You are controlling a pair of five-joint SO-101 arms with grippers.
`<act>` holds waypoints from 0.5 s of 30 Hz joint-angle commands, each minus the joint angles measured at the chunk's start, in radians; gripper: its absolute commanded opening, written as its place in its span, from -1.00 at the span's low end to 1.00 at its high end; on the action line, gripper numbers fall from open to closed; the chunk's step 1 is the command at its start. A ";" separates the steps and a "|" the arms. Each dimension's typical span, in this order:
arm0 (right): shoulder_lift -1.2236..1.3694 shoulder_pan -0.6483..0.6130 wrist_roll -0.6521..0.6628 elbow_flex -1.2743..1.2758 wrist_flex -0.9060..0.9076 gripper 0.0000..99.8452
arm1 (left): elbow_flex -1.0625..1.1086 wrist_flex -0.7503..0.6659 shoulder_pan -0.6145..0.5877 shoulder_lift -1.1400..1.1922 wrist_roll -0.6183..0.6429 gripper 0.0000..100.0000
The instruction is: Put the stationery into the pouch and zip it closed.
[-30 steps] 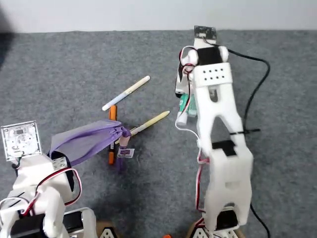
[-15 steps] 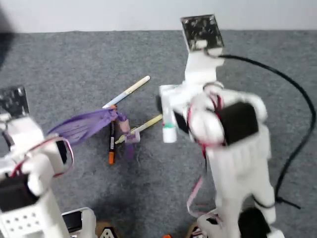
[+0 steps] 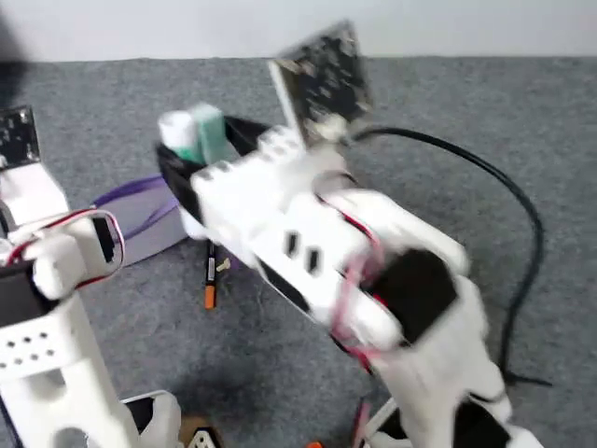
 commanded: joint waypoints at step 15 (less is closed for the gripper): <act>0.245 0.002 0.006 -0.003 -0.372 -0.98 | -0.081 -0.003 0.002 0.121 0.044 -0.97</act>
